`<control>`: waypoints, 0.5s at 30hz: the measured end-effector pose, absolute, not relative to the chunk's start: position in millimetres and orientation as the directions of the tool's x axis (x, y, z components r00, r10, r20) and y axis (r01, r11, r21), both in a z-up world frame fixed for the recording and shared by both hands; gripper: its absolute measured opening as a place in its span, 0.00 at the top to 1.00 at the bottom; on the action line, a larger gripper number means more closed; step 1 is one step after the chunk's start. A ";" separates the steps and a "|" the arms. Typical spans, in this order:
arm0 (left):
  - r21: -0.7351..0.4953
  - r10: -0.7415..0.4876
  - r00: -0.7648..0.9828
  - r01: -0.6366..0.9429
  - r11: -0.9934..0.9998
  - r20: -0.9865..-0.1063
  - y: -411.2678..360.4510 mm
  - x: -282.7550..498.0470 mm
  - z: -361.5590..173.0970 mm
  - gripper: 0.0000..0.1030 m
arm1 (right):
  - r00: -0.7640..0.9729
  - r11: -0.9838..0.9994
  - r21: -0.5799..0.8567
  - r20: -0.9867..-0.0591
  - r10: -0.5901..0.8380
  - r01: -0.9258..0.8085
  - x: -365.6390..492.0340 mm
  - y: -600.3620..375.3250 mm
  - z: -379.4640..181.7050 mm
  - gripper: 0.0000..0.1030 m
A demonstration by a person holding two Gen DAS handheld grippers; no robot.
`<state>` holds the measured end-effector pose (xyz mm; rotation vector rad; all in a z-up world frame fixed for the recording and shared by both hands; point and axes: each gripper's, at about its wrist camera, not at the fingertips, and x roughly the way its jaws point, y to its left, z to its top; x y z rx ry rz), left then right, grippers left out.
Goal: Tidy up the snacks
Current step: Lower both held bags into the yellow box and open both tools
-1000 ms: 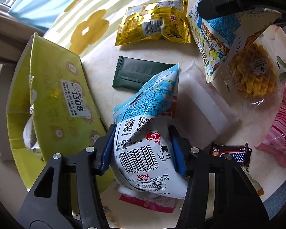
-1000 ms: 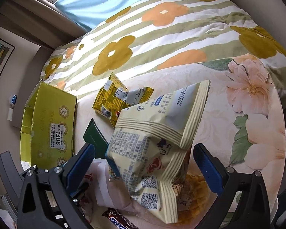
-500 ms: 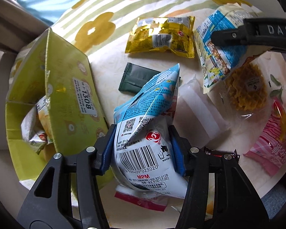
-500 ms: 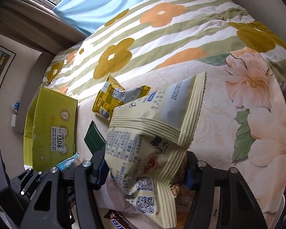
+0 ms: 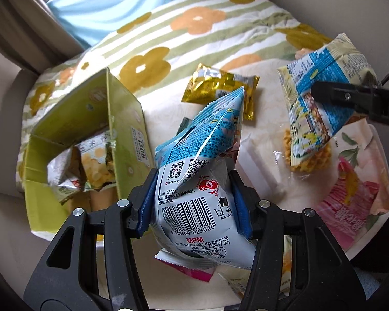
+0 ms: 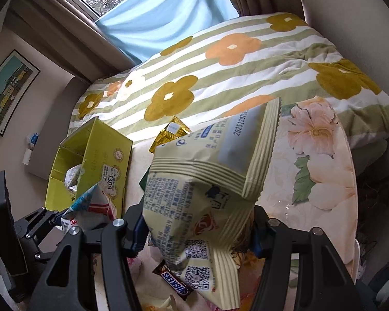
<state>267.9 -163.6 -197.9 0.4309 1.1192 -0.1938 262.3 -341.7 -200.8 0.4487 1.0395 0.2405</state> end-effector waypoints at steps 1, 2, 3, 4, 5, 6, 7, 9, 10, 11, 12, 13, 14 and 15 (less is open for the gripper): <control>0.235 0.057 0.444 0.357 0.904 -0.894 -163.8 263.6 -190.3 0.52 | 0.500 0.886 0.464 -0.769 0.399 0.007 256.6 -340.7 -193.1 0.45; 0.236 0.052 0.460 0.353 0.905 -0.887 -163.7 258.7 -182.4 0.52 | 0.507 0.887 0.461 -0.764 0.398 -0.002 252.8 -339.6 -187.2 0.45; 0.237 0.048 0.473 0.348 0.907 -0.880 -163.2 255.3 -176.3 0.52 | 0.515 0.889 0.458 -0.759 0.399 -0.014 248.2 -338.2 -180.2 0.45; 0.235 0.042 0.489 0.341 0.910 -0.871 -162.3 250.6 -167.0 0.52 | 0.521 0.891 0.454 -0.754 0.400 -0.027 244.2 -336.1 -173.4 0.45; 0.233 0.038 0.500 0.334 0.913 -0.865 -161.4 248.1 -160.8 0.52 | 0.528 0.892 0.451 -0.748 0.402 -0.042 240.2 -334.0 -166.1 0.45; 0.232 0.035 0.510 0.327 0.916 -0.859 -159.2 245.1 -154.4 0.52 | 0.534 0.893 0.446 -0.741 0.406 -0.060 236.4 -331.1 -158.5 0.45; 0.227 0.031 0.521 0.317 0.921 -0.853 -155.9 242.9 -147.8 0.52 | 0.539 0.894 0.440 -0.736 0.410 -0.079 233.1 -327.2 -151.6 0.45; 0.220 0.030 0.540 0.291 0.931 -0.841 -146.7 238.7 -134.2 0.52 | 0.544 0.896 0.429 -0.728 0.418 -0.116 227.9 -317.3 -140.3 0.45; 0.226 0.039 0.552 0.276 0.934 -0.833 -141.3 236.9 -128.0 0.52 | 0.545 0.896 0.423 -0.724 0.423 -0.134 226.0 -312.3 -135.1 0.45; 0.228 0.044 0.564 0.260 0.938 -0.825 -134.7 234.8 -121.0 0.52 | 0.545 0.896 0.418 -0.720 0.428 -0.151 224.1 -306.3 -130.2 0.45; 0.224 0.045 0.568 0.249 0.942 -0.822 -128.2 233.1 -116.5 0.52 | 0.547 0.895 0.414 -0.717 0.433 -0.167 222.1 -300.5 -126.3 0.45; 0.214 0.044 0.573 0.233 0.949 -0.819 -118.3 231.3 -109.9 0.52 | 0.547 0.893 0.411 -0.712 0.440 -0.183 220.8 -293.3 -121.9 0.45; 0.205 0.041 0.578 0.221 0.954 -0.815 -110.5 230.1 -104.6 0.52 | 0.547 0.890 0.411 -0.708 0.447 -0.197 220.5 -286.3 -118.7 0.45; 0.198 0.041 0.583 0.209 0.958 -0.811 -102.5 229.3 -99.9 0.52 | 0.548 0.888 0.411 -0.703 0.453 -0.208 218.9 -280.2 -116.3 0.45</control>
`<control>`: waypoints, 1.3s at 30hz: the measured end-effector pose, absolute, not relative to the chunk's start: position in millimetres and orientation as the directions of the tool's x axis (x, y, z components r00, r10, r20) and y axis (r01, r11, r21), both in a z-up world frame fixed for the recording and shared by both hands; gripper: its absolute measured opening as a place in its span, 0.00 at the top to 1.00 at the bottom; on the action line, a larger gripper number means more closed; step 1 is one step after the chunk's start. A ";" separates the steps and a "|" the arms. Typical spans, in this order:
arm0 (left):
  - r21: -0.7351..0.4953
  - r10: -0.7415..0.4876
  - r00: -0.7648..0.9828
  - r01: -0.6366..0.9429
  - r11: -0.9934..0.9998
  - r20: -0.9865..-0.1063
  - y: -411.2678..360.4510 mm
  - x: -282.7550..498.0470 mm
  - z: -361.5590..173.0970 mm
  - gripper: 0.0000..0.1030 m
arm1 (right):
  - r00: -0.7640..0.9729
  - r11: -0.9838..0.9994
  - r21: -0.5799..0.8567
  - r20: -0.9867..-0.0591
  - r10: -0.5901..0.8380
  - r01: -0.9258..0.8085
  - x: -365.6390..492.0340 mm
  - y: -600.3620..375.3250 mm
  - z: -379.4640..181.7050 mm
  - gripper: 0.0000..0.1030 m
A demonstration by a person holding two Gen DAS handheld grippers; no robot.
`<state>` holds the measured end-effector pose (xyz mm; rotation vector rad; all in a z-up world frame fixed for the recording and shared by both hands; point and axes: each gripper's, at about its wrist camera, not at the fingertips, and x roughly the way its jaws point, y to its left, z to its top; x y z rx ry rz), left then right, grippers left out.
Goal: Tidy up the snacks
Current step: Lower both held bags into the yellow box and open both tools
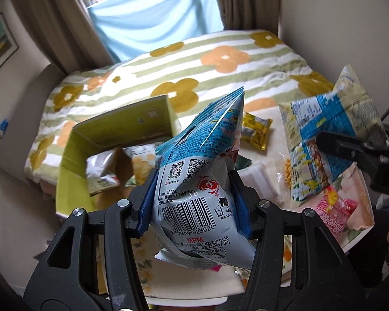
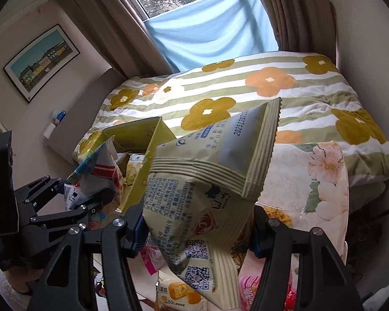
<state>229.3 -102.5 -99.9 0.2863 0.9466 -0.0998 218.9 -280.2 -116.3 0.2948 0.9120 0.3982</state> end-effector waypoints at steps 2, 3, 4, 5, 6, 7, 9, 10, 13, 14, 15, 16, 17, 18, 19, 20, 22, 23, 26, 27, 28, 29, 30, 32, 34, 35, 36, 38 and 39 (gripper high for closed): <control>0.202 0.056 0.599 0.180 0.963 -0.799 -83.5 228.1 -90.2 0.52 | 0.549 0.883 0.412 -0.695 0.465 -0.226 219.0 -268.3 -112.5 0.45; 0.201 0.061 0.606 0.166 0.965 -0.793 -72.7 228.2 -85.7 0.52 | 0.549 0.879 0.415 -0.690 0.472 -0.234 219.5 -261.1 -110.5 0.45; 0.197 0.062 0.609 0.157 0.968 -0.791 -64.3 229.1 -83.1 0.52 | 0.549 0.876 0.417 -0.686 0.477 -0.241 220.6 -253.1 -108.3 0.45; 0.189 0.062 0.612 0.146 0.971 -0.788 -52.5 231.6 -80.5 0.52 | 0.549 0.874 0.417 -0.683 0.482 -0.250 222.3 -243.0 -105.9 0.45; 0.185 0.064 0.616 0.135 0.973 -0.786 -42.5 233.2 -78.5 0.52 | 0.549 0.873 0.415 -0.681 0.485 -0.257 223.9 -236.0 -104.9 0.45; 0.182 0.067 0.618 0.124 0.976 -0.783 -30.6 236.0 -77.1 0.52 | 0.550 0.872 0.412 -0.678 0.488 -0.265 226.3 -225.5 -103.4 0.45; 0.177 0.076 0.621 0.102 0.979 -0.780 -6.1 242.8 -76.6 0.52 | 0.547 0.870 0.408 -0.677 0.492 -0.278 232.1 -207.0 -102.7 0.45; 0.171 0.078 0.619 0.093 0.981 -0.782 6.5 246.3 -77.3 0.52 | 0.546 0.870 0.404 -0.678 0.492 -0.282 235.4 -196.8 -102.3 0.45; 0.147 0.071 0.605 0.077 0.986 -0.793 47.9 261.1 -82.5 0.52 | 0.544 0.868 0.408 -0.678 0.495 -0.283 247.2 -170.5 -103.0 0.45; 0.142 0.071 0.601 0.073 0.987 -0.796 60.2 266.2 -85.4 0.52 | 0.544 0.869 0.407 -0.679 0.494 -0.282 251.7 -160.6 -103.9 0.45; 0.141 0.072 0.596 0.069 0.988 -0.800 71.0 271.5 -89.5 0.52 | 0.543 0.871 0.404 -0.681 0.491 -0.280 256.1 -151.4 -105.4 0.45; 0.142 0.076 0.588 0.067 0.987 -0.805 82.9 277.8 -94.0 0.52 | 0.543 0.873 0.400 -0.685 0.486 -0.278 260.2 -142.6 -107.3 0.45; 0.140 0.076 0.583 0.065 0.988 -0.809 97.1 285.0 -99.0 0.52 | 0.541 0.875 0.398 -0.688 0.484 -0.276 265.8 -131.5 -110.2 0.45; 0.135 0.073 0.579 0.064 0.989 -0.812 107.0 290.2 -103.3 0.52 | 0.537 0.874 0.401 -0.690 0.485 -0.274 270.3 -123.2 -112.9 0.45; 0.127 0.069 0.569 0.063 0.990 -0.819 118.2 296.9 -108.5 0.52 | 0.536 0.874 0.403 -0.692 0.485 -0.270 273.1 -117.3 -114.6 0.45; 0.121 0.066 0.560 0.063 0.991 -0.826 129.4 303.6 -114.8 0.52 | 0.534 0.876 0.405 -0.695 0.482 -0.263 276.9 -108.7 -117.9 0.45; 0.108 0.053 0.550 0.067 0.992 -0.834 147.7 314.1 -127.1 0.52 | 0.526 0.876 0.415 -0.702 0.480 -0.245 283.5 -92.7 -125.1 0.45; 0.103 0.048 0.544 0.072 0.992 -0.838 154.8 318.4 -132.2 0.52 | 0.520 0.877 0.419 -0.708 0.478 -0.236 286.6 -86.3 -127.7 0.45; 0.101 0.032 0.523 0.104 0.989 -0.852 168.6 330.6 -150.6 0.52 | 0.510 0.881 0.423 -0.721 0.469 -0.212 292.9 -69.1 -136.3 0.45; 0.099 0.027 0.514 0.113 0.989 -0.857 171.7 333.9 -155.9 0.52 | 0.508 0.883 0.424 -0.725 0.465 -0.204 294.4 -64.9 -138.8 0.45; 0.092 0.018 0.500 0.124 0.988 -0.866 175.9 338.1 -162.5 0.52 | 0.506 0.883 0.427 -0.727 0.463 -0.195 295.8 -60.6 -141.8 0.45; 0.083 0.007 0.494 0.132 0.988 -0.869 178.4 340.4 -166.9 0.52 | 0.503 0.883 0.431 -0.729 0.463 -0.188 295.6 -57.8 -144.1 0.45; 0.079 0.001 0.496 0.136 0.987 -0.869 177.1 341.3 -169.0 0.52 | 0.498 0.883 0.432 -0.734 0.462 -0.182 296.5 -55.2 -146.4 0.45; 0.106 0.012 0.520 0.151 0.983 -0.854 176.2 340.0 -171.5 0.32 | 0.487 0.887 0.430 -0.746 0.455 -0.171 297.1 -54.0 -150.5 0.45; 0.174 0.065 0.558 0.144 0.974 -0.827 173.2 335.7 -173.2 0.01 | 0.477 0.889 0.428 -0.754 0.451 -0.163 298.5 -52.9 -153.6 0.45; 0.187 0.068 0.581 0.148 0.971 -0.811 172.9 331.9 -173.3 0.00 | 0.473 0.889 0.429 -0.758 0.450 -0.159 300.4 -52.5 -154.9 0.45; 0.184 0.060 0.584 0.155 0.971 -0.809 172.8 329.2 -173.2 0.00 | 0.470 0.890 0.428 -0.761 0.448 -0.155 301.7 -51.7 -156.0 0.45; 0.151 0.031 0.563 0.167 0.974 -0.826 174.2 325.8 -176.6 0.00 | 0.459 0.892 0.426 -0.768 0.446 -0.154 303.7 -52.1 -159.8 0.45; 0.136 0.023 0.559 0.161 0.978 -0.829 176.4 323.7 -177.5 0.00 | 0.454 0.892 0.426 -0.771 0.446 -0.153 303.9 -51.6 -161.8 0.45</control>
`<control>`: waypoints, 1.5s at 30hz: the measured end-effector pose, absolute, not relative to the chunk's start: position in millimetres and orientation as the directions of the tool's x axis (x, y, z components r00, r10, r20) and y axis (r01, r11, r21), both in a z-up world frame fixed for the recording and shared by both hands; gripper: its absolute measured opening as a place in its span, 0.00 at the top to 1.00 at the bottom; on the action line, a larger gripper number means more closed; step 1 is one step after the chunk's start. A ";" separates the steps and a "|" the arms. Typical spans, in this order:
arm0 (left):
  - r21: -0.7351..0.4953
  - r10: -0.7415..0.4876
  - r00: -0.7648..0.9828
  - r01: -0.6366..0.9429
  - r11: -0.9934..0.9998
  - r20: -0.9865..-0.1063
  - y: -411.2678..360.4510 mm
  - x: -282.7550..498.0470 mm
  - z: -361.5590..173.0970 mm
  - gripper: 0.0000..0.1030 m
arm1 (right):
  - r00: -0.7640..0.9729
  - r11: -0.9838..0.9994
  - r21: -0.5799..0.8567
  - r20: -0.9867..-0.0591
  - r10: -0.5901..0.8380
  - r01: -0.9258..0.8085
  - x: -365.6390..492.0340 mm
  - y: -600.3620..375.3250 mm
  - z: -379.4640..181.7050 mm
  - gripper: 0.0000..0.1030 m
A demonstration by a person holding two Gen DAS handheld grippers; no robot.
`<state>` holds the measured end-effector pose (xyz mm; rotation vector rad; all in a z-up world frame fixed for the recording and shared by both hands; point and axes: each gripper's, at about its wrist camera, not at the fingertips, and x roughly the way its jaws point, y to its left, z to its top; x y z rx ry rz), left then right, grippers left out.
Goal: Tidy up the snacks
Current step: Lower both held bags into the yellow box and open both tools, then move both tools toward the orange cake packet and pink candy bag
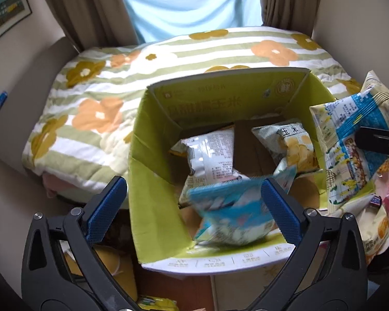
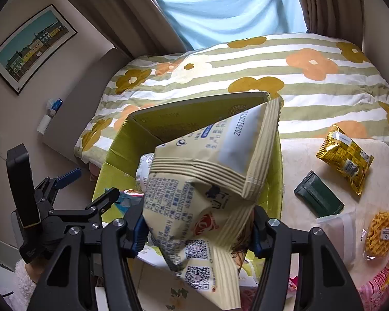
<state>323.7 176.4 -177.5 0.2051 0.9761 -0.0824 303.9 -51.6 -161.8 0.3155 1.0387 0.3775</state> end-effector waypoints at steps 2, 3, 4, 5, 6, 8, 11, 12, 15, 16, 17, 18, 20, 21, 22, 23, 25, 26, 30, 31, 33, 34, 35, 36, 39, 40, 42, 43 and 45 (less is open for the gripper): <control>0.110 0.014 0.548 0.143 0.984 -0.836 181.8 318.0 -178.7 0.00 | 0.435 0.891 0.425 -0.780 0.449 -0.159 304.5 -48.2 -166.0 0.45; 0.101 0.013 0.542 0.133 0.986 -0.840 183.7 314.6 -179.3 0.00 | 0.426 0.892 0.422 -0.786 0.449 -0.162 304.7 -46.5 -168.3 0.45; 0.098 0.015 0.540 0.125 0.987 -0.841 185.9 312.7 -179.5 0.00 | 0.418 0.892 0.420 -0.789 0.449 -0.166 304.3 -44.9 -170.3 0.45; 0.096 0.020 0.540 0.113 0.989 -0.841 188.6 309.7 -179.7 0.00 | 0.410 0.891 0.420 -0.792 0.453 -0.173 304.1 -42.6 -172.3 0.45; 0.095 0.024 0.539 0.104 0.990 -0.842 190.1 307.8 -179.6 0.00 | 0.402 0.888 0.424 -0.792 0.460 -0.181 304.0 -40.3 -174.1 0.45; 0.090 0.026 0.536 0.092 0.992 -0.844 193.0 304.0 -179.2 0.00 | 0.387 0.882 0.429 -0.793 0.470 -0.194 304.2 -36.2 -177.4 0.45; 0.063 0.012 0.535 0.077 0.995 -0.845 200.2 301.5 -177.5 0.00 | 0.368 0.881 0.419 -0.800 0.473 -0.221 306.5 -29.1 -182.8 0.44; 0.055 0.007 0.533 0.074 0.996 -0.846 201.8 301.4 -176.8 0.00 | 0.365 0.881 0.417 -0.802 0.473 -0.226 307.2 -27.1 -184.2 0.42; 0.033 -0.005 0.535 0.061 0.998 -0.845 205.7 299.8 -174.6 0.00 | 0.361 0.892 0.381 -0.818 0.447 -0.242 309.7 -19.0 -187.5 0.16; 0.026 -0.009 0.534 0.059 0.998 -0.846 206.5 299.9 -174.1 0.00 | 0.375 0.902 0.356 -0.823 0.426 -0.243 309.8 -18.3 -187.0 0.02; 0.023 -0.010 0.534 0.055 0.998 -0.846 206.8 299.7 -173.8 0.00 | 0.398 0.910 0.330 -0.822 0.407 -0.250 308.9 -18.2 -185.3 0.01; 0.021 -0.011 0.535 0.053 0.998 -0.845 206.9 299.0 -173.7 0.00 | 0.415 0.914 0.311 -0.819 0.397 -0.259 307.7 -18.1 -183.1 0.01; 0.014 -0.017 0.534 0.055 0.998 -0.846 206.5 298.1 -173.5 0.00 | 0.434 0.919 0.281 -0.817 0.381 -0.277 305.5 -18.5 -179.1 0.01; 0.013 -0.018 0.534 0.055 0.998 -0.845 206.1 297.3 -173.6 0.00 | 0.442 0.921 0.271 -0.815 0.374 -0.280 305.1 -19.7 -177.8 0.01; 0.013 -0.019 0.536 0.056 0.998 -0.844 205.3 296.5 -173.5 0.00 | 0.447 0.922 0.266 -0.814 0.370 -0.280 304.5 -20.2 -176.9 0.01; 0.013 -0.020 0.536 0.058 0.998 -0.844 204.9 296.0 -173.6 0.00 | 0.447 0.923 0.266 -0.815 0.369 -0.278 304.4 -21.5 -176.8 0.01; 0.011 -0.022 0.531 0.058 0.998 -0.847 203.5 295.9 -174.5 0.00 | 0.440 0.923 0.269 -0.818 0.369 -0.275 303.6 -22.1 -176.7 0.01; 0.010 -0.022 0.530 0.058 0.998 -0.848 203.2 295.9 -174.5 0.00 | 0.438 0.922 0.269 -0.819 0.371 -0.277 302.7 -22.0 -176.4 0.01; 0.011 -0.024 0.533 0.062 0.998 -0.846 203.0 291.8 -172.0 0.00 | 0.433 0.921 0.259 -0.823 0.368 -0.292 298.6 -16.1 -172.0 0.01; 0.012 -0.024 0.535 0.064 0.998 -0.845 202.8 290.4 -170.7 0.00 | 0.432 0.920 0.257 -0.823 0.369 -0.295 296.8 -15.1 -170.3 0.01; 0.013 -0.025 0.539 0.066 0.998 -0.842 202.1 287.6 -168.3 0.00 | 0.438 0.920 0.255 -0.820 0.368 -0.296 293.5 -15.2 -166.6 0.01; 0.011 -0.027 0.542 0.068 0.998 -0.840 202.8 286.6 -166.9 0.00 | 0.441 0.922 0.253 -0.820 0.366 -0.294 291.8 -16.0 -164.9 0.01; 0.006 -0.034 0.545 0.072 0.997 -0.838 202.5 285.0 -165.3 0.00 | 0.442 0.922 0.254 -0.819 0.365 -0.291 289.7 -16.3 -163.1 0.01; 0.001 -0.040 0.547 0.075 0.997 -0.836 202.0 283.7 -164.1 0.00 | 0.445 0.924 0.254 -0.819 0.363 -0.287 287.3 -17.0 -161.3 0.01; -0.021 -0.065 0.554 0.086 0.996 -0.830 199.1 280.0 -161.0 0.00 | 0.465 0.933 0.245 -0.815 0.346 -0.263 278.0 -19.3 -154.5 0.01; -0.033 -0.082 0.554 0.098 0.995 -0.829 196.8 279.1 -160.4 0.00 | 0.470 0.936 0.243 -0.815 0.340 -0.256 275.4 -20.2 -152.2 0.01; -0.046 -0.107 0.553 0.123 0.991 -0.826 190.8 276.6 -158.2 0.00 | 0.489 0.943 0.230 -0.811 0.322 -0.239 268.7 -23.5 -144.8 0.01; -0.046 -0.114 0.554 0.135 0.990 -0.825 187.7 274.7 -156.2 0.00 | 0.497 0.945 0.227 -0.808 0.318 -0.235 265.7 -25.5 -140.9 0.01; -0.045 -0.120 0.563 0.146 0.988 -0.818 182.2 270.2 -151.6 0.00 | 0.512 0.948 0.217 -0.802 0.309 -0.232 260.0 -30.5 -133.2 0.01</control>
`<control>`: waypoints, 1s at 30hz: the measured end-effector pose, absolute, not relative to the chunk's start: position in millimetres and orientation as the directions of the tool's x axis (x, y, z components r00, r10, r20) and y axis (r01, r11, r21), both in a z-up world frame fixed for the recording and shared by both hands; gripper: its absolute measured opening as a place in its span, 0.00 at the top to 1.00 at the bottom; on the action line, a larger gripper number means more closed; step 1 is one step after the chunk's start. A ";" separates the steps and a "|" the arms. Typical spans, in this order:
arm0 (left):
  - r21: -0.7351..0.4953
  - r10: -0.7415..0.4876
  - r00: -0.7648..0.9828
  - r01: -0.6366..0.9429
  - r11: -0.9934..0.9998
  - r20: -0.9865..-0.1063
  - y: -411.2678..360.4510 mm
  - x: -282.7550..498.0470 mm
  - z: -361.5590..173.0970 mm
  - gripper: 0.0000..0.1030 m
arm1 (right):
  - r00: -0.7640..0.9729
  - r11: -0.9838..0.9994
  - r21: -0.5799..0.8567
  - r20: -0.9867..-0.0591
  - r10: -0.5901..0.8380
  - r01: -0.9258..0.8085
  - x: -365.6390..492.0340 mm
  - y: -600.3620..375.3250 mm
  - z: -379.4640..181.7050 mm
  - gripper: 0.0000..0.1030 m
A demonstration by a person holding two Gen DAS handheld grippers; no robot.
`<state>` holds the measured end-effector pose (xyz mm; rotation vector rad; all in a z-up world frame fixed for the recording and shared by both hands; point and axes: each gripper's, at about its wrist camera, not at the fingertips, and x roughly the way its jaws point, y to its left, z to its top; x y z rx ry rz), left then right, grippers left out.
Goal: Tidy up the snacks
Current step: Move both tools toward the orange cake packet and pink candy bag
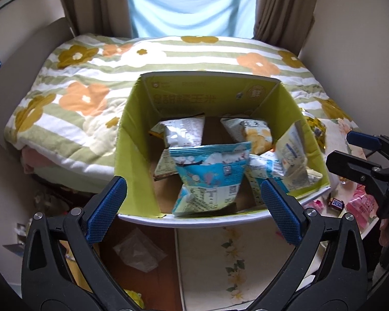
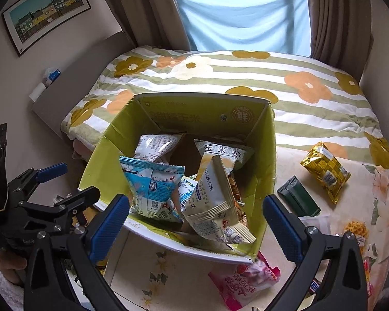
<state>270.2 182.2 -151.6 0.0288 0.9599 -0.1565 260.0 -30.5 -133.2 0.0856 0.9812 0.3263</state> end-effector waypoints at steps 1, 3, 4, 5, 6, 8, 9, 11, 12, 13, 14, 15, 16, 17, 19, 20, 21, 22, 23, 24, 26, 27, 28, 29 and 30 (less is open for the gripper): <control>-0.049 -0.127 0.571 0.150 0.987 -0.811 179.5 266.8 -147.9 0.00 | 0.520 0.950 0.212 -0.798 0.305 -0.231 256.9 -33.2 -129.2 0.01; -0.057 -0.139 0.581 0.157 0.986 -0.802 174.9 260.1 -142.5 0.00 | 0.538 0.952 0.204 -0.789 0.297 -0.227 250.7 -41.9 -121.7 0.01; -0.057 -0.140 0.585 0.159 0.986 -0.799 171.4 256.8 -139.2 0.00 | 0.548 0.954 0.200 -0.784 0.291 -0.222 246.8 -47.7 -118.6 0.01; -0.056 -0.140 0.587 0.160 0.986 -0.797 168.4 253.7 -136.9 0.00 | 0.557 0.956 0.199 -0.779 0.288 -0.216 242.5 -54.9 -115.4 0.01; -0.055 -0.140 0.589 0.161 0.985 -0.796 165.0 250.4 -134.6 0.00 | 0.558 0.954 0.206 -0.776 0.294 -0.216 238.3 -63.5 -112.7 0.01; -0.055 -0.143 0.597 0.164 0.985 -0.790 154.9 241.9 -130.3 0.00 | 0.558 0.954 0.215 -0.775 0.297 -0.209 230.7 -81.5 -108.0 0.01; -0.054 -0.145 0.602 0.166 0.985 -0.785 148.9 237.2 -128.0 0.00 | 0.561 0.955 0.215 -0.774 0.294 -0.204 226.1 -89.2 -106.1 0.01; -0.051 -0.146 0.610 0.170 0.984 -0.779 135.0 229.0 -124.8 0.00 | 0.571 0.959 0.209 -0.771 0.283 -0.193 214.9 -111.3 -102.3 0.01; -0.049 -0.145 0.613 0.170 0.984 -0.776 125.5 224.3 -123.9 0.00 | 0.575 0.961 0.206 -0.770 0.276 -0.186 209.5 -120.1 -101.4 0.01; -0.051 -0.148 0.614 0.172 0.984 -0.776 117.6 220.3 -123.3 0.00 | 0.579 0.963 0.205 -0.769 0.270 -0.176 203.4 -132.4 -100.4 0.01; -0.057 -0.157 0.612 0.180 0.982 -0.775 106.2 215.2 -123.0 0.00 | 0.582 0.964 0.207 -0.768 0.266 -0.168 198.1 -142.3 -99.7 0.01; -0.060 -0.165 0.611 0.188 0.980 -0.775 95.9 210.8 -123.5 0.00 | 0.585 0.964 0.210 -0.767 0.264 -0.160 192.7 -152.9 -99.4 0.01; -0.061 -0.173 0.607 0.201 0.978 -0.776 81.5 205.4 -124.2 0.00 | 0.587 0.965 0.212 -0.766 0.262 -0.154 186.5 -164.1 -99.2 0.01; -0.058 -0.176 0.602 0.211 0.976 -0.779 69.0 201.3 -125.4 0.00 | 0.591 0.966 0.210 -0.765 0.257 -0.148 180.2 -175.0 -99.2 0.01; -0.051 -0.188 0.587 0.243 0.969 -0.787 38.7 192.0 -129.1 0.00 | 0.595 0.970 0.203 -0.766 0.243 -0.134 168.8 -197.6 -100.1 0.01; -0.052 -0.199 0.578 0.261 0.964 -0.791 25.3 188.1 -130.9 0.00 | 0.596 0.971 0.202 -0.767 0.237 -0.127 162.7 -208.6 -100.7 0.01; -0.051 -0.209 0.569 0.280 0.959 -0.795 11.4 183.8 -132.8 0.00 | 0.595 0.972 0.203 -0.769 0.235 -0.121 157.1 -218.7 -101.4 0.01; -0.043 -0.214 0.559 0.303 0.952 -0.801 -6.6 179.0 -135.9 0.00 | 0.595 0.973 0.203 -0.770 0.231 -0.115 151.7 -228.2 -102.2 0.01; -0.032 -0.214 0.550 0.322 0.946 -0.807 -21.0 174.9 -138.8 0.00 | 0.598 0.974 0.199 -0.771 0.221 -0.105 145.5 -238.3 -103.4 0.01; -0.021 -0.214 0.542 0.339 0.941 -0.813 -34.7 170.7 -141.7 0.00 | 0.600 0.977 0.195 -0.772 0.210 -0.092 139.4 -248.1 -104.5 0.01; -0.001 -0.213 0.524 0.375 0.927 -0.825 -62.8 161.2 -149.9 0.00 | 0.598 0.978 0.199 -0.776 0.199 -0.068 128.7 -268.8 -108.6 0.01; 0.006 -0.210 0.513 0.386 0.922 -0.832 -74.6 157.0 -154.1 0.00 | 0.595 0.977 0.204 -0.779 0.195 -0.053 123.7 -280.0 -111.9 0.01; 0.006 -0.211 0.497 0.399 0.917 -0.842 -85.5 153.8 -158.9 0.00 | 0.591 0.977 0.209 -0.784 0.191 -0.037 119.0 -290.7 -115.9 0.01; 0.001 -0.216 0.476 0.415 0.910 -0.853 -98.4 149.0 -165.8 0.00 | 0.585 0.977 0.213 -0.789 0.187 -0.025 115.1 -300.1 -119.8 0.01; 0.000 -0.218 0.462 0.427 0.904 -0.860 -106.6 145.6 -170.5 0.00 | 0.578 0.976 0.217 -0.795 0.185 -0.014 111.2 -309.0 -123.7 0.01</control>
